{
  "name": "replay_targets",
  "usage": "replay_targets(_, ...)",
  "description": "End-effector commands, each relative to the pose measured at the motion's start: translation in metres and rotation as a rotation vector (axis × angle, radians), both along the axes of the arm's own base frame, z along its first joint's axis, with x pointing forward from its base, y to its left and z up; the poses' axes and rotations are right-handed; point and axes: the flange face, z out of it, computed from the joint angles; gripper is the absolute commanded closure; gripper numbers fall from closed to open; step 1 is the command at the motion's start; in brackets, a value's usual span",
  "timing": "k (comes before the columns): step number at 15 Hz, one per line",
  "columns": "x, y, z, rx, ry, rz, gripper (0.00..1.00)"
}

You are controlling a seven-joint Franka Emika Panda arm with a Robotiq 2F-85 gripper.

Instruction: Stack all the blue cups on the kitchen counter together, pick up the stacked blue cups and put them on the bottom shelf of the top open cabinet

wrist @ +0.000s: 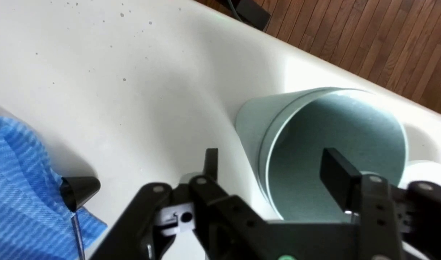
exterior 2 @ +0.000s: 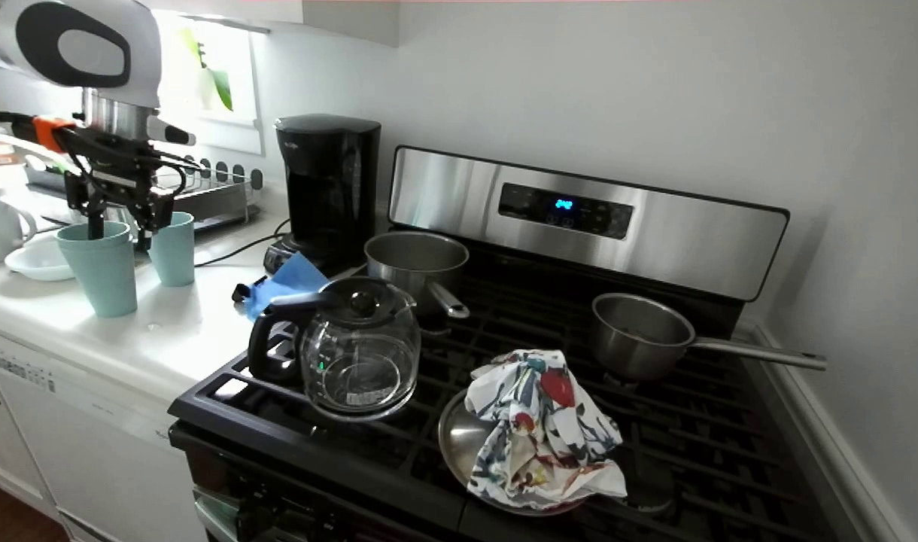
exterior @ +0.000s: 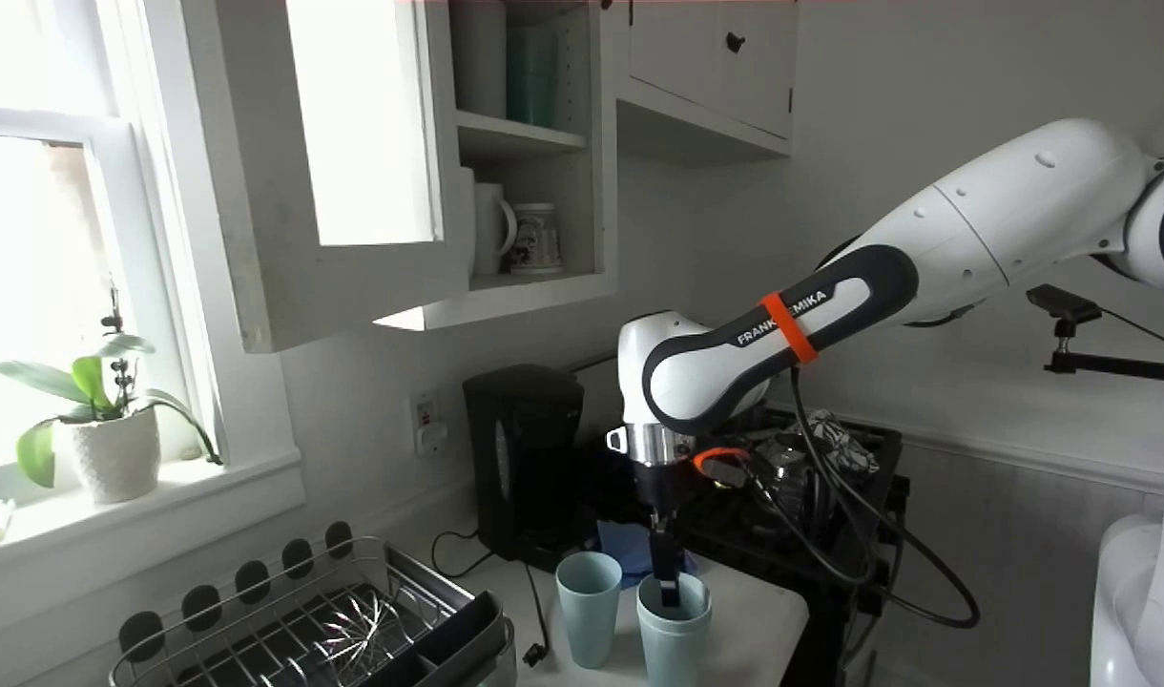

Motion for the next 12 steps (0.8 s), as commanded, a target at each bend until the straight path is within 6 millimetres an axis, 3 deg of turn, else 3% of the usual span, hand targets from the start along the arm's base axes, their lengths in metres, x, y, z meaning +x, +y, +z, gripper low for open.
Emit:
replay_targets(1, 0.000, -0.003, -0.013, 0.002, -0.027, 0.010, 0.56)
replay_targets(7, -0.001, -0.012, -0.005, 0.009, -0.040, -0.007, 0.97)
replay_targets(12, -0.008, -0.030, 0.018, 0.027, -0.055, -0.022, 0.98)
